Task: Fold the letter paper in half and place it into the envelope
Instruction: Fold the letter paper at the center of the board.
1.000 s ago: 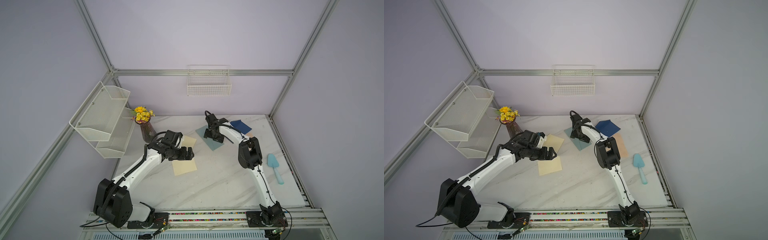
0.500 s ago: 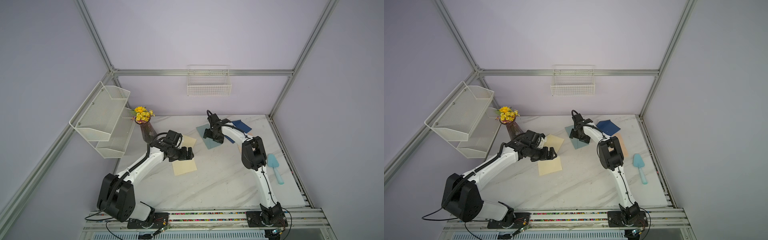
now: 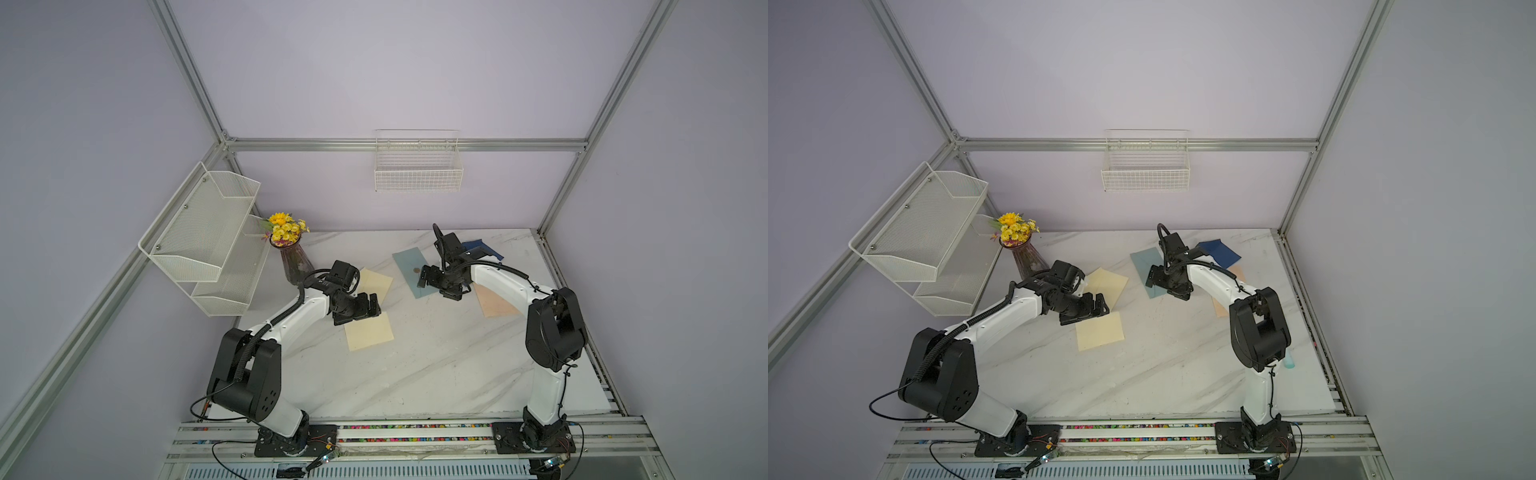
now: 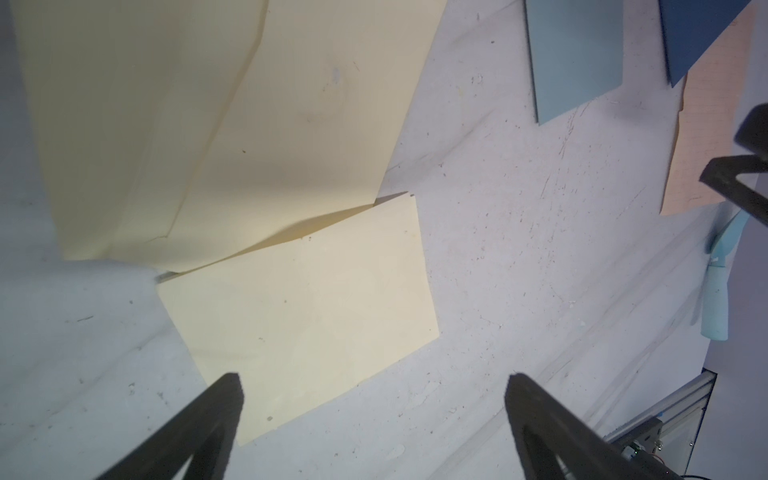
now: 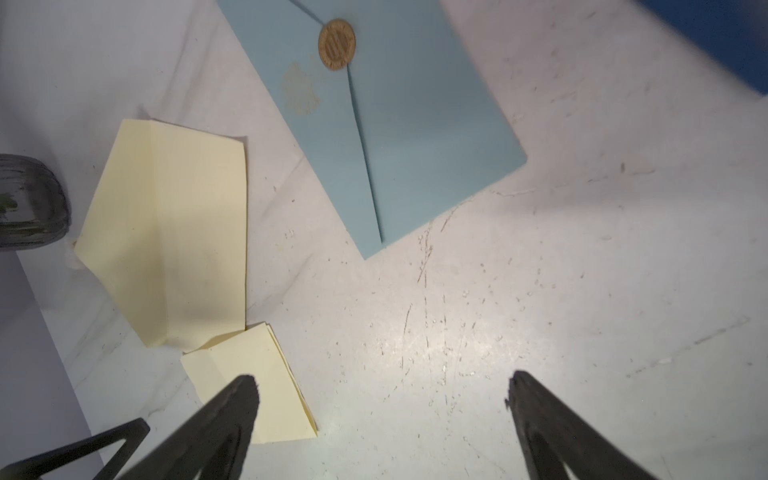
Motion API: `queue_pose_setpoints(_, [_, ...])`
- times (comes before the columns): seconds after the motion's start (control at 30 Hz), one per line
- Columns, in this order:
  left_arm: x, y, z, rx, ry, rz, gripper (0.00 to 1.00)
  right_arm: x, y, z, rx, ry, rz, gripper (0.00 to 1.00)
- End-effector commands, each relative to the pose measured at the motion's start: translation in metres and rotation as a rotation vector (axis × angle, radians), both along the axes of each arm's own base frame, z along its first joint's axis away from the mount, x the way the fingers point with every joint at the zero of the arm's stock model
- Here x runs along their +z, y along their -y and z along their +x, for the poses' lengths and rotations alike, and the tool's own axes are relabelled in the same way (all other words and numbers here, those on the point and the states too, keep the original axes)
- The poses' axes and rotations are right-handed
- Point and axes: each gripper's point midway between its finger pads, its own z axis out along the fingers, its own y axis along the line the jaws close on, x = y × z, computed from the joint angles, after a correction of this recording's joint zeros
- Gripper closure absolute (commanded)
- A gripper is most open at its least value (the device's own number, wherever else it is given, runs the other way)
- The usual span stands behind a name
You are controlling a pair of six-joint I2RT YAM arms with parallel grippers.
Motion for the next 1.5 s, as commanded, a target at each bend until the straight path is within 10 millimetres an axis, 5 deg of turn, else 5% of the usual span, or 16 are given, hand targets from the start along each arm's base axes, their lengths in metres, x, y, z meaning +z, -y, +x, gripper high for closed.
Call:
queue_pose_setpoints(0.0, [0.01,0.002,0.021,0.011,0.032,-0.024,0.03,0.0,-0.013,-0.018,0.058,-0.041,0.062,0.03])
queue_pose_setpoints(0.4, [0.023,0.024,0.069,-0.092,0.024,-0.02,0.13,-0.015,-0.01,-0.027,0.095,-0.097,0.042,0.03])
queue_pose_setpoints(0.6, [0.017,0.031,0.07,-0.167,-0.023,-0.024,0.32,0.006,-0.025,-0.032,0.078,-0.112,0.142,0.03])
queue_pose_setpoints(0.73, [-0.002,0.032,0.074,-0.195,-0.043,-0.009,0.56,-0.006,-0.045,-0.051,0.156,-0.149,0.202,0.07])
queue_pose_setpoints(0.8, [-0.011,0.032,0.074,-0.194,-0.063,-0.004,0.74,-0.016,-0.054,-0.064,0.209,-0.169,0.205,0.15])
queue_pose_setpoints(0.87, [-0.018,0.033,0.074,-0.194,-0.076,-0.005,0.9,-0.023,-0.063,-0.079,0.256,-0.179,0.214,0.35])
queue_pose_setpoints(0.97, [-0.03,0.032,0.069,-0.192,-0.109,-0.001,0.96,-0.027,-0.075,-0.096,0.287,-0.191,0.247,0.79])
queue_pose_setpoints(1.03, [-0.034,0.029,0.067,-0.184,-0.117,0.002,0.99,-0.027,-0.084,-0.105,0.31,-0.202,0.271,0.96])
queue_pose_setpoints(1.47, [-0.063,0.019,0.068,-0.167,-0.147,0.018,1.0,-0.053,-0.12,-0.129,0.348,-0.308,0.369,1.0])
